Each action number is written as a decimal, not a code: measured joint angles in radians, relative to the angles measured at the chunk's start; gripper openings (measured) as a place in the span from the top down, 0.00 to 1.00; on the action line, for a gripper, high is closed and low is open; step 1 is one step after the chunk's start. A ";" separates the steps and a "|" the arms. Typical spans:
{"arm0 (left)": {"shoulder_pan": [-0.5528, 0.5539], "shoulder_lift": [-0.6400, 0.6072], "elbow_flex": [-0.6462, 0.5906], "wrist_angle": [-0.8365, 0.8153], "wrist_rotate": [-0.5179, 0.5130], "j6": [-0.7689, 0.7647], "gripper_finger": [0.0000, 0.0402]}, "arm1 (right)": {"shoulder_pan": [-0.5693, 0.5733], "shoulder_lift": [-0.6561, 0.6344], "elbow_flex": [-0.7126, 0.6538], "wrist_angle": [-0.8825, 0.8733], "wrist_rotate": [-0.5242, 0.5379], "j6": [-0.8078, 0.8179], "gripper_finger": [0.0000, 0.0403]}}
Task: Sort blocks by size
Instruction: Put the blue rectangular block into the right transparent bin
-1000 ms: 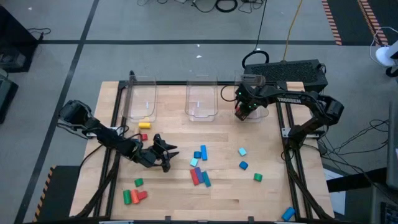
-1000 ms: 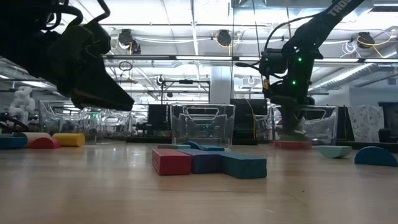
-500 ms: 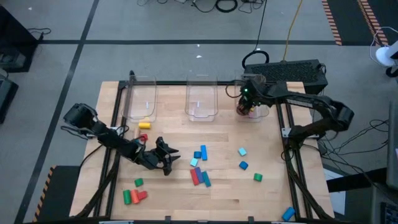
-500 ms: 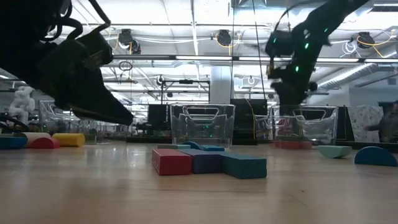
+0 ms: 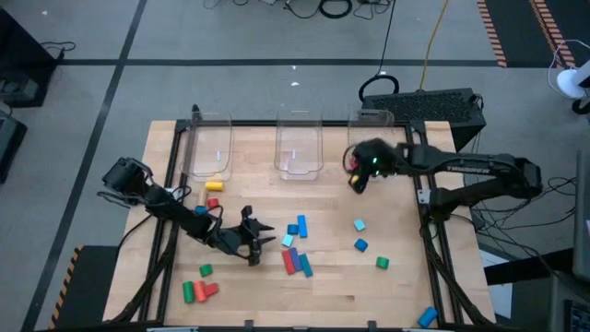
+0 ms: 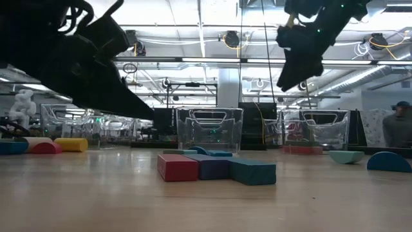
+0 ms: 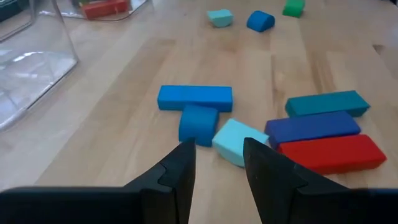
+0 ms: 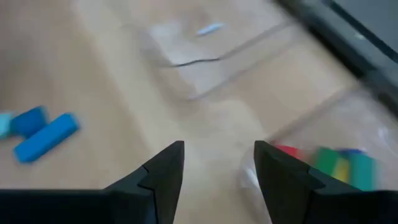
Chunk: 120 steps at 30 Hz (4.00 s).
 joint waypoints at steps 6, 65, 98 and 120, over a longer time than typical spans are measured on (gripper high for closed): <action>0.002 0.000 0.000 -0.010 -0.050 -0.080 0.66 | 0.175 0.088 0.000 0.142 -0.001 -0.073 0.56; 0.449 0.137 0.639 -0.857 0.606 1.116 0.66 | 0.563 0.271 0.000 0.039 0.003 -0.129 0.56; 0.460 0.443 1.016 -1.343 0.558 1.252 0.66 | 0.533 0.271 0.001 0.012 0.057 -0.151 0.56; 0.462 0.499 1.013 -1.311 0.628 0.803 0.71 | 0.530 0.271 0.001 0.065 0.106 -0.015 0.56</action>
